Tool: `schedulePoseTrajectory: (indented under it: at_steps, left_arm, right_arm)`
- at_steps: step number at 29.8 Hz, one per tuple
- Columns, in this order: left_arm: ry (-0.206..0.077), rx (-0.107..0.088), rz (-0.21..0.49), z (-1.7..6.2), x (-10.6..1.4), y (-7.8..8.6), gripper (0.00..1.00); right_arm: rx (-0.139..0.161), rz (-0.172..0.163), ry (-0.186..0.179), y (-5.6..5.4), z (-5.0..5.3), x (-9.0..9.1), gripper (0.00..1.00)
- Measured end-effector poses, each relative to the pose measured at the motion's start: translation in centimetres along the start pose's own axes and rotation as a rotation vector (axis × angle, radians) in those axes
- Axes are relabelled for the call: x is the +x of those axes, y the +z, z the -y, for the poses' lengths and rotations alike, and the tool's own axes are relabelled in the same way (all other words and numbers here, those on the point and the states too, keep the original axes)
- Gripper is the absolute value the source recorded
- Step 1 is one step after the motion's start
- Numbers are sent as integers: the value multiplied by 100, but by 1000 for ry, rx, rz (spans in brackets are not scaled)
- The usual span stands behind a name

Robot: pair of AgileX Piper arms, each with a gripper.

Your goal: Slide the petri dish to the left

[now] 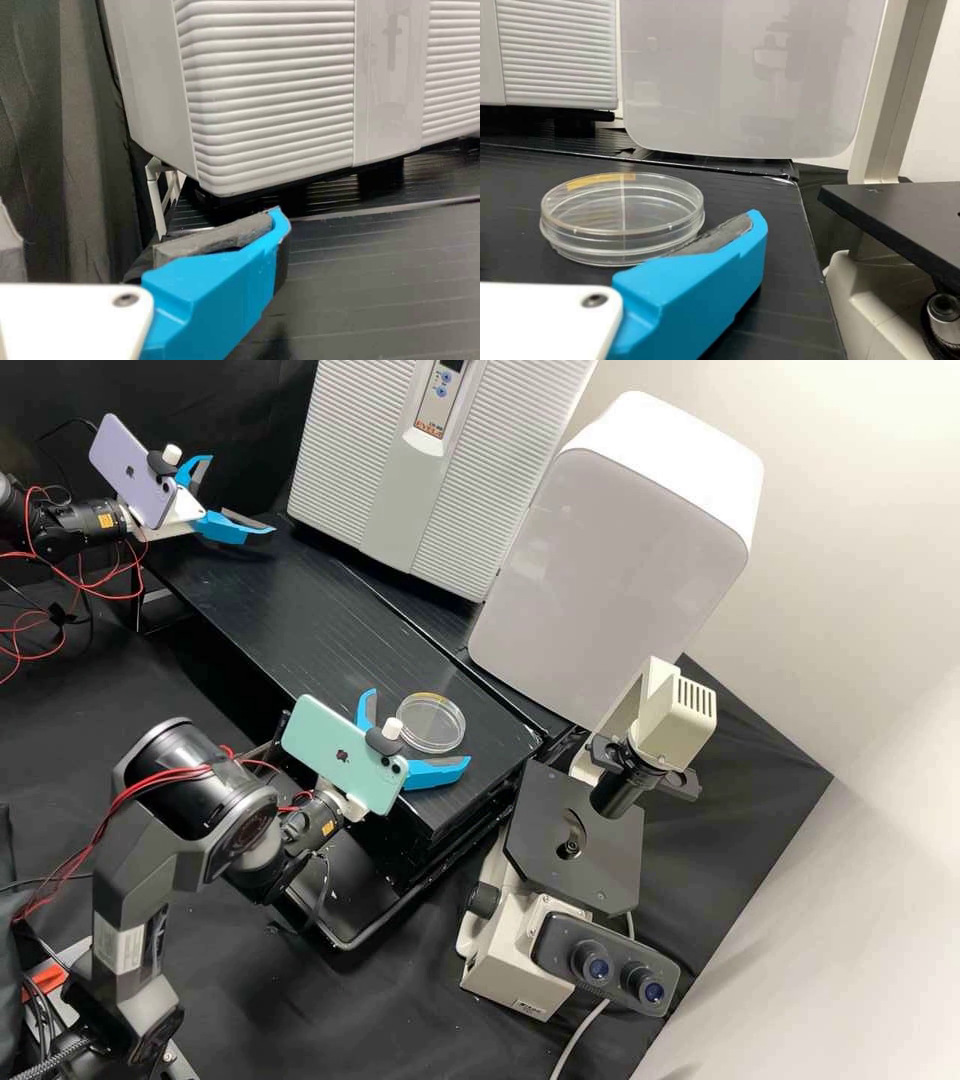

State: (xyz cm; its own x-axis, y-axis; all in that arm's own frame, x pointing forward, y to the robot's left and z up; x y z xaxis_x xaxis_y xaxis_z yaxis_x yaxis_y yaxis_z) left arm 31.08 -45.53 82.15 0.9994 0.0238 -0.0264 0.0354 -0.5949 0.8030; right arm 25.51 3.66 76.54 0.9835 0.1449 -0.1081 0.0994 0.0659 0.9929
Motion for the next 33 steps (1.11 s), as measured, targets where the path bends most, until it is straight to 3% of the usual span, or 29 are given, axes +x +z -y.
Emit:
schedulePoseTrajectory:
  at_steps: [8, 9, 33]
  left_arm:
    - [0, 0, 0, 0, 0, 0, 100]
    - [0, 0, 0, 0, 0, 0, 100]
    - [0, 0, 0, 0, 0, 0, 100]
  right_arm:
    - [0, -5, 6, 0, -1, 67, 100]
    - [0, -6, 6, 2, 0, 80, 0]
    - [0, -9, 11, 28, 27, 157, 0]
